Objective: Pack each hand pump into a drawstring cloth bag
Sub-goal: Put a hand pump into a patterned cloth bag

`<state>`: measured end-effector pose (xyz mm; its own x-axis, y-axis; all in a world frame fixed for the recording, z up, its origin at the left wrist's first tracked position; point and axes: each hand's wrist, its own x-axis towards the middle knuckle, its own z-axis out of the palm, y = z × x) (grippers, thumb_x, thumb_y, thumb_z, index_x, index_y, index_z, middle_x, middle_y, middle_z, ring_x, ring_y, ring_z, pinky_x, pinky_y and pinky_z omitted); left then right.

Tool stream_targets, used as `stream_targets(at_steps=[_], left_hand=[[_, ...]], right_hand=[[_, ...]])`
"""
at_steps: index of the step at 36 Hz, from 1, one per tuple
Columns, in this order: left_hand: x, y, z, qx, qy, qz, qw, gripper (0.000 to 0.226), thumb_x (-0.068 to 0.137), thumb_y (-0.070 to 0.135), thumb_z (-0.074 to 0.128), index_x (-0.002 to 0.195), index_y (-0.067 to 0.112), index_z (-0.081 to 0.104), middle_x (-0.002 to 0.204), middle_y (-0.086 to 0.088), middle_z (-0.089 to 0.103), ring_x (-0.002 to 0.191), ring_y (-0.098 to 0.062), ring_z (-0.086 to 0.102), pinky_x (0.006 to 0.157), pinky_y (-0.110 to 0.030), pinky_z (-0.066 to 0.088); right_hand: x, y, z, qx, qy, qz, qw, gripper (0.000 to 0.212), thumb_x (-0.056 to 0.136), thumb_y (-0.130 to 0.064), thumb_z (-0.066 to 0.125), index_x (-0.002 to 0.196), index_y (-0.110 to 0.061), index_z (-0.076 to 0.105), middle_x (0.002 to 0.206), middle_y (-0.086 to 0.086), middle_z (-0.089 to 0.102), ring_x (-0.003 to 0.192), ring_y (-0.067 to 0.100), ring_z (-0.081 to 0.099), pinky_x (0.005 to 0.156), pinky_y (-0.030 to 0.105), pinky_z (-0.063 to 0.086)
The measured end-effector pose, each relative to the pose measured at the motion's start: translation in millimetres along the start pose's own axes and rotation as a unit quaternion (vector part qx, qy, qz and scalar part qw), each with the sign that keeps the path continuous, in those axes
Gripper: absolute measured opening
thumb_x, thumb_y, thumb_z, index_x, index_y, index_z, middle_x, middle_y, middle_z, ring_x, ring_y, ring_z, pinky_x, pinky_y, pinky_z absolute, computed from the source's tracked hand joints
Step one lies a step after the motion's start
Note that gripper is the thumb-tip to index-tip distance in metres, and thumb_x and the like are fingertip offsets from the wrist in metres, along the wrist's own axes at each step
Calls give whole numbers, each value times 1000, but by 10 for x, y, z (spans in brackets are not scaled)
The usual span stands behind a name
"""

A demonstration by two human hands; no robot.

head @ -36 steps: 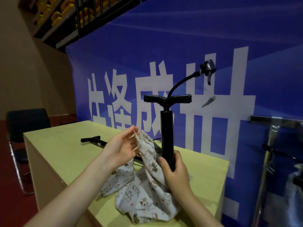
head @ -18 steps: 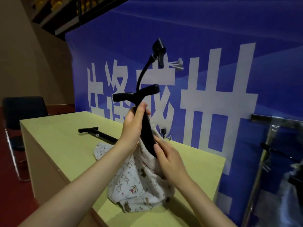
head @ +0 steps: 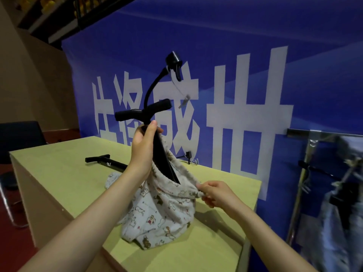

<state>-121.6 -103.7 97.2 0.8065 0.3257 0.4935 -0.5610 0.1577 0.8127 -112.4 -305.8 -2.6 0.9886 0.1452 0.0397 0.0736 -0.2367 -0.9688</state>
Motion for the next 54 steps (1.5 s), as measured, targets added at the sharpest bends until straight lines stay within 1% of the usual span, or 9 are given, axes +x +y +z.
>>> stream_targets(at_steps=[12,20,25,32,37,40,45,49,54], left_hand=[[54,-7,-46,-1,9,2,1000,46,96,37,54,123,0,56,71,18,64,80,-6,57,77,-23,44],[-31,6,-37,48,3,37,998,38,97,38,52,114,5,58,79,15,62,82,-5,57,82,-24,44],[-75,45,-2,88,-21,58,994,31,97,37,52,108,9,56,83,11,59,80,-3,58,74,-17,44],[-79,128,9,146,-86,84,982,8,98,31,51,100,23,51,89,3,58,84,-8,58,73,-17,48],[-76,198,64,173,-112,104,973,14,98,27,52,108,18,51,83,4,57,68,7,59,63,-11,46],[-50,233,80,213,-145,113,960,22,98,30,52,114,15,52,85,5,58,67,13,56,62,-5,44],[-40,300,118,199,-156,97,963,20,97,33,51,104,15,54,86,2,60,80,-2,60,65,-8,44],[-80,336,197,197,-157,97,963,19,99,33,49,99,15,52,83,0,54,79,-10,55,60,-5,40],[-155,337,315,201,-203,76,955,17,97,34,52,108,22,53,98,-2,64,93,-12,63,80,-27,50]], right_hand=[[-60,7,-60,44,12,-15,999,12,91,-14,64,87,-3,67,76,10,68,64,19,65,57,25,50],[-91,28,45,65,-7,38,997,27,90,-31,67,83,-5,67,73,10,69,61,19,65,55,25,50],[-97,67,60,131,-18,26,991,22,89,-18,68,90,4,67,70,10,65,58,16,59,53,23,49],[-54,-79,-75,439,34,41,897,10,90,-9,62,84,-3,65,70,6,63,62,14,57,52,18,48],[-116,-433,-258,485,18,31,874,19,91,-16,58,73,-10,64,71,3,65,76,18,61,82,30,47],[-158,-769,-385,522,-15,-9,853,14,88,-12,56,76,-10,62,66,0,60,70,17,63,73,29,50],[-206,-1394,-537,502,-71,-144,850,23,83,-19,56,101,-6,61,68,-4,54,55,7,49,55,18,40],[-222,-1712,-387,324,-24,-271,906,30,92,-34,53,110,-11,58,87,-1,60,65,7,53,53,19,36],[-229,-1684,-61,65,45,-296,952,39,86,-43,65,121,-25,56,86,-3,59,64,0,52,54,14,38]])
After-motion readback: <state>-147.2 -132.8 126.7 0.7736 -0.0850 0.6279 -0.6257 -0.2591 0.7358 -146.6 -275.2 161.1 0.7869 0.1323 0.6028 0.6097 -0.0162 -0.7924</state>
